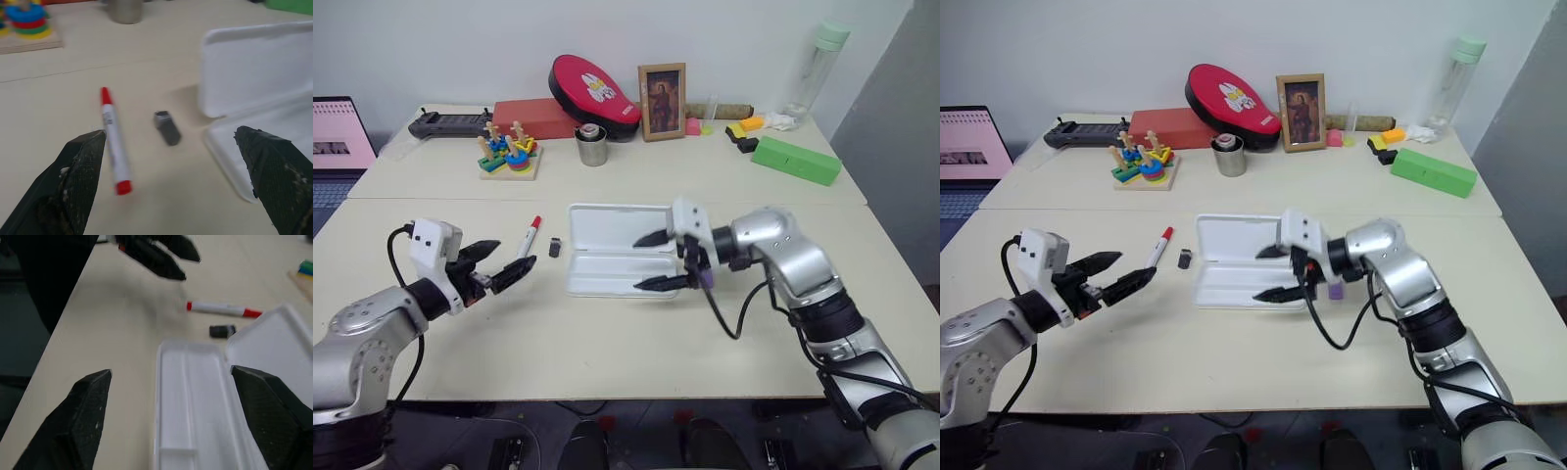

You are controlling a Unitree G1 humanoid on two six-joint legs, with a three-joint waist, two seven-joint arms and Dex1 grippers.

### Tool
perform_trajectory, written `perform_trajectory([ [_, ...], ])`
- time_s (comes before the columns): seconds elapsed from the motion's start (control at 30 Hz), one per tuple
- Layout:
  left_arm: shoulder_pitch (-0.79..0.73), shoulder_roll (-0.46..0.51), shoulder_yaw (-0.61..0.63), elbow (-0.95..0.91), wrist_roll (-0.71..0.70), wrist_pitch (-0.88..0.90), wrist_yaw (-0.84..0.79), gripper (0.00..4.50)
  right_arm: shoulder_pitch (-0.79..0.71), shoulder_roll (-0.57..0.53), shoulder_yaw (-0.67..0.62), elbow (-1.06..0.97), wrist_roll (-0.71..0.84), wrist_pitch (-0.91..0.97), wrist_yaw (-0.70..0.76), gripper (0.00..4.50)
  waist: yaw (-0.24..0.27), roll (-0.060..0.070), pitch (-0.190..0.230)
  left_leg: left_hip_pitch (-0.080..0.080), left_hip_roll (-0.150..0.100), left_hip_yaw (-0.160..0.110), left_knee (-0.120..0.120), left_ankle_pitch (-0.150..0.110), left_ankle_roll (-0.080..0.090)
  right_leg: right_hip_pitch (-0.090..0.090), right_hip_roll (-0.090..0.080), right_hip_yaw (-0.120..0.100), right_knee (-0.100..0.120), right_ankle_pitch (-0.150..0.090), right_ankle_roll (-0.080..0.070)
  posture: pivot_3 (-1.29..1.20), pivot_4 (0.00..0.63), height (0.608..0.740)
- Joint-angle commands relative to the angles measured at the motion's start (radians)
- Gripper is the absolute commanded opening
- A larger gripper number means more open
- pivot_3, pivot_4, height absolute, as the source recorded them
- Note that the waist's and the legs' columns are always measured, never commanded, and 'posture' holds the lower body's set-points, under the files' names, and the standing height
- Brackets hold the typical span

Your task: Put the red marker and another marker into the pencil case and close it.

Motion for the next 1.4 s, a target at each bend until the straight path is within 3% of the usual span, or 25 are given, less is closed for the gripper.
perform_trajectory([
  [0.03,-0.084,-0.032,-0.005,0.090,0.076,0.005,0.142,4.50,-0.022,-0.011,-0.073,-0.085,0.079,0.095,-0.053,4.46,0.002,-0.001,-0.001,0.000,0.000,0.000,0.000,0.000,0.000,0.000,0.000,0.000,0.000,0.000,0.000,0.00,0.150,0.740],
  [0.5,-0.369,-0.038,-0.234,0.517,0.251,-0.074,0.052,4.50,-0.016,-0.010,-0.085,-0.136,0.115,0.164,-0.215,4.46,-0.002,-0.003,-0.002,-0.001,0.000,0.000,0.000,0.000,0.000,0.000,0.000,0.000,0.000,0.000,0.000,0.00,0.150,0.740],
  [0.77,-0.409,-0.045,-0.245,0.586,0.273,-0.105,0.010,3.04,-0.009,-0.024,-0.104,-0.156,0.145,0.179,-0.255,4.50,-0.003,-0.003,-0.002,-0.002,0.000,0.000,0.000,0.000,0.000,-0.001,0.000,0.000,0.000,0.000,0.000,0.00,0.150,0.740],
  [1.17,-0.420,-0.049,-0.241,0.622,0.287,-0.116,-0.004,0.49,-0.009,-0.046,-0.098,-0.158,0.168,0.180,-0.273,4.50,-0.003,-0.003,-0.002,-0.002,0.000,0.000,0.000,0.000,0.000,-0.001,0.000,0.000,0.000,0.000,0.000,0.00,0.150,0.740],
  [1.4,-0.404,-0.030,-0.208,0.602,0.281,-0.156,0.004,0.43,-0.006,-0.057,-0.104,-0.162,0.176,0.177,-0.273,4.50,-0.003,-0.003,-0.002,-0.002,0.000,0.000,0.000,0.000,0.000,-0.001,0.000,0.000,0.000,0.000,0.000,0.00,0.150,0.740],
])
